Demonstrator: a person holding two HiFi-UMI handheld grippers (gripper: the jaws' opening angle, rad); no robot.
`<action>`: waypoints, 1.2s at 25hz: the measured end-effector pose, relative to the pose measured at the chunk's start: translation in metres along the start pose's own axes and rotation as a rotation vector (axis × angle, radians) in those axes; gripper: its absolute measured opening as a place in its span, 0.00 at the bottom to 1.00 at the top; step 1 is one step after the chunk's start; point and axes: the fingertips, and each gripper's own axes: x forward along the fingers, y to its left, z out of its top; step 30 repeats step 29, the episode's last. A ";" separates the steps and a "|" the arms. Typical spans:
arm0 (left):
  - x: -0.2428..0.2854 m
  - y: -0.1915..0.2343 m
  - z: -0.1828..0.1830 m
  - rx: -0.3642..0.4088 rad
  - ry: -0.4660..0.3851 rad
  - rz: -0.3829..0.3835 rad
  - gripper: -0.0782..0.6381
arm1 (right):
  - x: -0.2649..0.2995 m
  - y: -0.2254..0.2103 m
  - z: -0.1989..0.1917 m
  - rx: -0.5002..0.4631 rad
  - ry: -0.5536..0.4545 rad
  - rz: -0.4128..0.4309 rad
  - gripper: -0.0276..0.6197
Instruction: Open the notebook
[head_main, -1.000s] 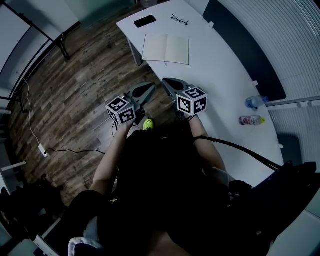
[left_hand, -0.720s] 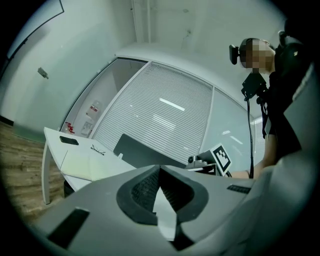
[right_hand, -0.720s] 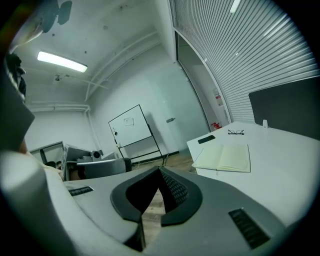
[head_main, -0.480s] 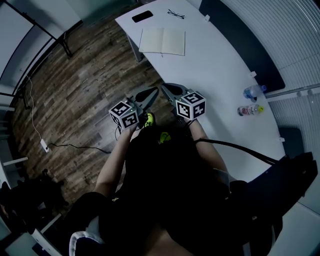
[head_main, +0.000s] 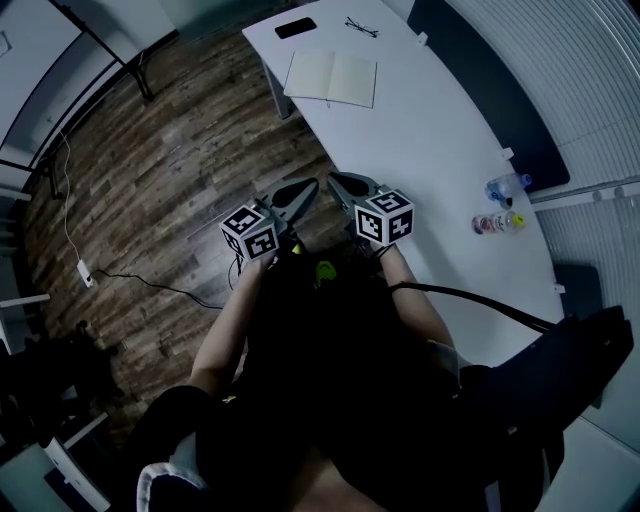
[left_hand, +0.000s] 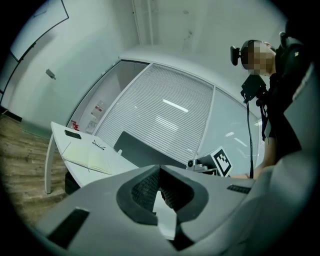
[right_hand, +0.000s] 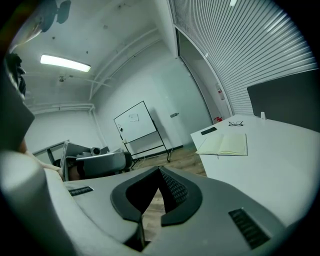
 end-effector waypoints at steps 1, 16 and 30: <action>-0.001 -0.001 0.001 -0.001 -0.003 -0.002 0.13 | -0.001 0.001 0.002 -0.006 -0.005 -0.003 0.05; -0.011 0.003 0.014 -0.004 -0.027 -0.006 0.13 | -0.002 0.012 0.032 -0.081 -0.048 -0.021 0.05; -0.011 -0.001 0.013 -0.006 -0.043 0.004 0.13 | -0.002 0.017 0.030 -0.090 -0.048 0.003 0.05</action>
